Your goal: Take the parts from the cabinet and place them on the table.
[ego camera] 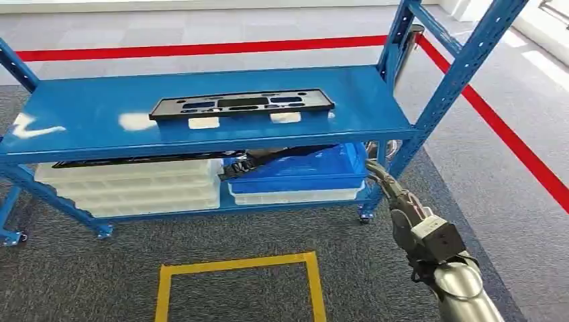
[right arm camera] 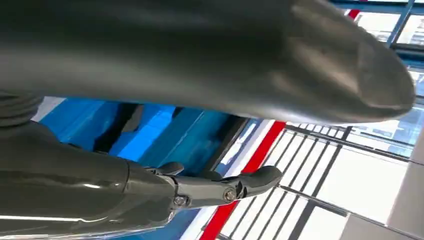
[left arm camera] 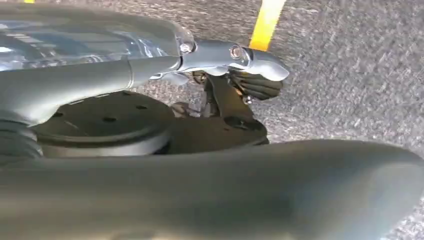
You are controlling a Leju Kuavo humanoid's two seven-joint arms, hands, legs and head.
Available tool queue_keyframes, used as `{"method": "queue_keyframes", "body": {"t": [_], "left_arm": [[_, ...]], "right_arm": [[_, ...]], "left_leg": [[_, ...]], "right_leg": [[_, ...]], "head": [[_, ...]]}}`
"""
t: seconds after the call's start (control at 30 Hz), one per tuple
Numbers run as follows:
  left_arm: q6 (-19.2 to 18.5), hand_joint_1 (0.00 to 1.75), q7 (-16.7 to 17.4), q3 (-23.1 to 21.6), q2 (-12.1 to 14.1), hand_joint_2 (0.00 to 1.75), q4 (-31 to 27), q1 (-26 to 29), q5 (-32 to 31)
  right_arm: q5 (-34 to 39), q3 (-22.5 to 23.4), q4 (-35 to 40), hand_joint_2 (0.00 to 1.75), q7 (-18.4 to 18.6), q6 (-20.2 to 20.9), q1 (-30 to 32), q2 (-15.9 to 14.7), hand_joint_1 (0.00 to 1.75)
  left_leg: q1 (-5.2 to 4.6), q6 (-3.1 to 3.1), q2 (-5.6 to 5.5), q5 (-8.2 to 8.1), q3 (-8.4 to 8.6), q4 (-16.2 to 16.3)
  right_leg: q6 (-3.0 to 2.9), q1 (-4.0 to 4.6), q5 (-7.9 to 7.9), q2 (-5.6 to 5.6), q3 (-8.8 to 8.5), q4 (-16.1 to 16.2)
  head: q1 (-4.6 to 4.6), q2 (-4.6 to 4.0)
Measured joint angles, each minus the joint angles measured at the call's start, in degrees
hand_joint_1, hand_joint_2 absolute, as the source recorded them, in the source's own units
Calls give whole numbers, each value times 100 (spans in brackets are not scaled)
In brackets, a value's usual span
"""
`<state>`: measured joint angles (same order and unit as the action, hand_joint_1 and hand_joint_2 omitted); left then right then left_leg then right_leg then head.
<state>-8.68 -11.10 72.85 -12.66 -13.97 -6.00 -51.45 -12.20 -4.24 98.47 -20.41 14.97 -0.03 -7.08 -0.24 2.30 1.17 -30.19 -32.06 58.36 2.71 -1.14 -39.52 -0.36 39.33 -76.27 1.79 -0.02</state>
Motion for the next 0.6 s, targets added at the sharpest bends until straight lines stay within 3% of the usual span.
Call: {"method": "queue_keyframes", "body": {"t": [0.03,0.1,0.13,0.17,0.2,0.27,0.33,0.37,0.43,0.47,0.5,0.53,0.6], "left_arm": [[-4,0,11,0,0,0,0,0,0],[-26,0,15,0,-11,0,4,-11,0],[-33,0,17,2,-13,0,4,-13,2],[-39,0,22,5,-11,0,4,-25,4],[-39,0,26,7,-11,0,4,-25,7],[-44,0,33,13,-11,0,7,-11,9],[-59,0,33,20,-11,0,7,-20,11],[-63,0,31,29,-11,0,9,-25,11],[-74,0,33,55,-11,0,9,-20,11],[-74,0,33,59,-11,0,9,-10,13],[-74,0,33,63,-11,0,11,-1,15],[-74,0,33,66,-11,0,11,2,15],[-76,0,33,68,-11,0,11,-5,15]], "right_arm": [[-2,0,0,0,0,-7,1,0,0],[-2,-4,9,0,2,-11,-3,-2,0],[-2,-7,13,0,2,-13,-4,-4,0],[-4,-13,11,0,11,-15,-1,-2,0],[-6,-13,24,0,29,-22,8,-4,0],[-9,-13,44,0,37,-22,9,-4,0],[-9,-24,61,0,42,-24,-3,-4,0],[-9,-24,68,0,44,-26,-4,-4,0],[-17,-28,66,0,44,-41,3,-4,0],[-22,-26,66,0,46,-57,7,-4,0],[-24,-28,66,0,46,-61,6,-4,0],[-24,-28,68,0,46,-66,4,-4,0],[-24,-28,96,0,46,-72,2,-4,0]], "left_leg": [[4,-2,-24,-3,11,4],[16,-32,-69,-29,49,17],[18,-64,-77,-52,49,32],[-30,-102,-104,-76,18,88],[-22,-125,-113,-64,-7,79],[-9,-144,-114,-56,5,68],[-9,-204,-120,-181,-19,168],[8,-241,-120,-361,-121,420],[45,-294,-119,-808,-554,1366],[46,-302,-119,-913,-737,1750],[46,-302,-119,-872,-796,1845],[46,-295,-119,-697,-724,1655],[33,-229,-119,-151,-300,704]], "right_leg": [[3,-4,224,-1,-97,245],[5,-14,828,0,-546,1284],[-9,-18,885,6,-677,1597],[-30,0,840,22,-718,1704],[-91,2,817,30,-691,1678],[-142,21,809,33,-690,1672],[-196,-32,830,14,-703,1695],[-227,-34,825,2,-704,1695],[-235,-28,822,-20,-698,1694],[-235,-26,821,-28,-698,1694],[-237,-25,819,-30,-703,1694],[-240,-23,815,-29,-709,1694],[-231,-13,801,-23,-745,1694]], "head": [[0,0],[0,0],[0,0],[0,0],[2,0],[4,0],[6,0],[7,0],[7,0],[7,0],[7,0],[7,0],[7,0]]}}
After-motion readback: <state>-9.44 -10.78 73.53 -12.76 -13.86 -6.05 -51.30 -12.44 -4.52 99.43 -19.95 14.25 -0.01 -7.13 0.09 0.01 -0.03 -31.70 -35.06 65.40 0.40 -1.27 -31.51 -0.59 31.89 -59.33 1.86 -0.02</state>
